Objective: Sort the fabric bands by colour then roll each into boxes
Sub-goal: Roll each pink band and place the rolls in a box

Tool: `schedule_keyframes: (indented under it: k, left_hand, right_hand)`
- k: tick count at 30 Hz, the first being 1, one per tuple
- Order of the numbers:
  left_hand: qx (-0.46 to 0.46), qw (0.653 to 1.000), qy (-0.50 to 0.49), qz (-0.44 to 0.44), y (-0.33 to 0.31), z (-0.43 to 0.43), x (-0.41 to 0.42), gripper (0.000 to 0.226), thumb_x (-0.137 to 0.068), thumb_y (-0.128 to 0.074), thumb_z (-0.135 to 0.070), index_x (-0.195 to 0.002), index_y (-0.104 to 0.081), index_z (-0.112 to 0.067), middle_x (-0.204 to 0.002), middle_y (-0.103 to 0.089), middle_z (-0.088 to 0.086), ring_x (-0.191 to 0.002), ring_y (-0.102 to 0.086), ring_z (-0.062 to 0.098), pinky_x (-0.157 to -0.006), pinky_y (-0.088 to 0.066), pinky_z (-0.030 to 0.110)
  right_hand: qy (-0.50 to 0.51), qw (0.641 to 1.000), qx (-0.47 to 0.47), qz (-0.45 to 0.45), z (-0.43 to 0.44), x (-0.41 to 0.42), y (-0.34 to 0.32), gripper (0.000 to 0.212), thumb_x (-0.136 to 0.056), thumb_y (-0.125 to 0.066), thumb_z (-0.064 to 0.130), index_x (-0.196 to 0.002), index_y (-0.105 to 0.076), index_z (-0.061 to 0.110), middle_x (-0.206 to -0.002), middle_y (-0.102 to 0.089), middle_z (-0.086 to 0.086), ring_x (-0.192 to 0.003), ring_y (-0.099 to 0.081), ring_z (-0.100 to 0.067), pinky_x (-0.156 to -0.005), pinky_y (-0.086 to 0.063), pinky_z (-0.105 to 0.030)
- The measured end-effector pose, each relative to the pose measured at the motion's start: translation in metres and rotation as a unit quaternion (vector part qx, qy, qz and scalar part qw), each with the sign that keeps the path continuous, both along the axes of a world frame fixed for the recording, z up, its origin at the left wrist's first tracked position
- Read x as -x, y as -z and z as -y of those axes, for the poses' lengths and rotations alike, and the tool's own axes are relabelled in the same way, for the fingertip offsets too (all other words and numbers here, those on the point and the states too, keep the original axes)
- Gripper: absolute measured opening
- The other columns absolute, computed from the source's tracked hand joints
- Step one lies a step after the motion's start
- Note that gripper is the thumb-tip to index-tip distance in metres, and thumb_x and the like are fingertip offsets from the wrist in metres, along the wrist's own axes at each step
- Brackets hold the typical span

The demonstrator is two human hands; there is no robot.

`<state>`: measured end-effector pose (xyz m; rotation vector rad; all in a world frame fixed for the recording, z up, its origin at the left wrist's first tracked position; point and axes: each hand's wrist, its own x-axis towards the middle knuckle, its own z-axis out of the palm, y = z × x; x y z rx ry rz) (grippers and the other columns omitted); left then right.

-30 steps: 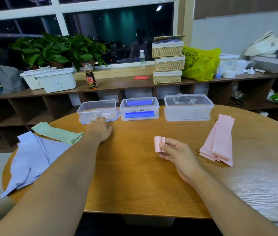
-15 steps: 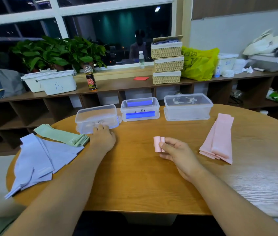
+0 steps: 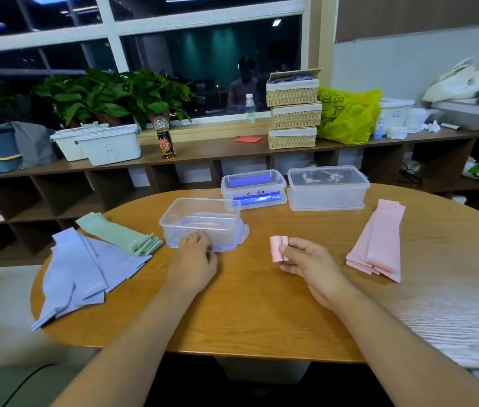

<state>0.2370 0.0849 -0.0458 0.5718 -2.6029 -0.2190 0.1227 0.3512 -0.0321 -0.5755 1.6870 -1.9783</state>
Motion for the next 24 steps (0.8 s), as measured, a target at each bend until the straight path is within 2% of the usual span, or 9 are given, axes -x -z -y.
schedule_keyframes:
  k: [3,6,9,12,16,19,21,22,24]
  left_hand:
    - [0.015,0.998,0.049,-0.027,0.007,-0.02,-0.019,0.014,-0.096,-0.061,-0.029,-0.107,-0.07,-0.027,-0.111,-0.065,-0.006,-0.104,-0.055,0.021,-0.083,-0.05,0.036]
    - [0.034,0.996,0.068,-0.039,0.008,-0.041,-0.035,0.017,-0.096,-0.06,-0.038,-0.103,-0.074,-0.033,-0.101,-0.064,-0.012,-0.099,-0.058,0.017,-0.082,-0.05,0.037]
    - [0.031,0.997,0.053,-0.044,0.01,-0.051,-0.047,0.017,-0.094,-0.06,-0.042,-0.098,-0.075,-0.033,-0.095,-0.062,-0.014,-0.096,-0.059,0.015,-0.083,-0.048,0.037]
    - [0.026,0.998,0.011,-0.051,0.009,-0.048,-0.057,0.013,-0.09,-0.064,-0.04,-0.094,-0.074,-0.032,-0.096,-0.063,-0.013,-0.098,-0.059,0.018,-0.082,-0.049,0.04]
    - [0.029,0.997,-0.009,-0.066,0.012,-0.039,-0.072,0.014,-0.088,-0.067,-0.032,-0.097,-0.077,-0.032,-0.101,-0.068,-0.01,-0.101,-0.062,0.023,-0.083,-0.051,0.042]
    - [0.013,0.997,-0.007,-0.082,0.014,-0.025,-0.087,0.019,-0.088,-0.07,-0.027,-0.102,-0.081,-0.034,-0.102,-0.07,-0.013,-0.099,-0.064,0.02,-0.084,-0.052,0.04]
    - [-0.01,0.995,0.003,-0.095,0.015,-0.018,-0.092,0.023,-0.088,-0.072,-0.021,-0.105,-0.082,-0.033,-0.103,-0.071,-0.012,-0.098,-0.063,0.021,-0.083,-0.054,0.04]
    - [-0.016,0.995,0.011,-0.097,0.015,-0.017,-0.093,0.023,-0.089,-0.071,-0.02,-0.105,-0.082,-0.032,-0.103,-0.071,-0.011,-0.098,-0.063,0.022,-0.083,-0.054,0.04]
    - [-0.016,0.995,0.033,-0.097,0.014,-0.02,-0.092,0.023,-0.091,-0.07,-0.019,-0.107,-0.082,-0.031,-0.103,-0.07,-0.01,-0.097,-0.061,0.022,-0.084,-0.054,0.04]
  right_hand:
    - [0.011,1.0,-0.005,0.004,-0.001,-0.001,-0.001,0.025,-0.103,-0.069,0.02,-0.127,-0.075,0.015,-0.117,-0.079,-0.005,-0.113,-0.073,-0.023,-0.1,-0.059,-0.04]
    - [0.029,0.999,-0.01,0.006,0.001,-0.005,-0.005,0.02,-0.101,-0.071,0.018,-0.121,-0.075,0.014,-0.109,-0.08,-0.004,-0.109,-0.072,-0.023,-0.1,-0.059,-0.039]
    - [0.037,0.999,-0.015,-0.004,0.013,-0.014,-0.023,0.018,-0.1,-0.073,0.017,-0.117,-0.076,0.013,-0.109,-0.08,-0.006,-0.108,-0.074,-0.024,-0.099,-0.06,-0.037]
    - [-0.001,0.999,-0.021,-0.043,0.045,-0.024,-0.064,0.014,-0.099,-0.073,0.012,-0.111,-0.076,0.008,-0.106,-0.079,-0.01,-0.099,-0.076,-0.02,-0.093,-0.063,-0.033]
    - [-0.054,0.987,-0.106,-0.113,0.114,-0.038,-0.111,0.017,-0.097,-0.075,0.01,-0.11,-0.075,-0.001,-0.106,-0.076,-0.016,-0.092,-0.078,-0.023,-0.087,-0.065,-0.033]
    - [-0.053,0.978,-0.171,-0.103,0.161,-0.053,-0.12,0.016,-0.095,-0.074,0.005,-0.11,-0.073,0.0,-0.113,-0.072,-0.019,-0.098,-0.078,-0.032,-0.08,-0.067,-0.037]
    - [-0.057,0.968,-0.216,-0.115,0.183,-0.063,-0.121,0.005,-0.09,-0.074,0.0,-0.089,-0.072,0.004,-0.102,-0.074,-0.018,-0.094,-0.079,-0.035,-0.084,-0.066,-0.045]
    - [-0.054,0.958,-0.248,-0.135,0.192,-0.065,-0.12,0.014,-0.086,-0.075,0.0,-0.075,-0.07,0.008,-0.089,-0.076,-0.015,-0.085,-0.08,-0.032,-0.082,-0.067,-0.042]
    - [-0.036,0.928,-0.33,-0.172,0.205,-0.071,-0.118,0.028,-0.08,-0.077,0.005,-0.058,-0.062,0.015,-0.063,-0.067,-0.004,-0.061,-0.071,-0.019,-0.06,-0.058,-0.023]
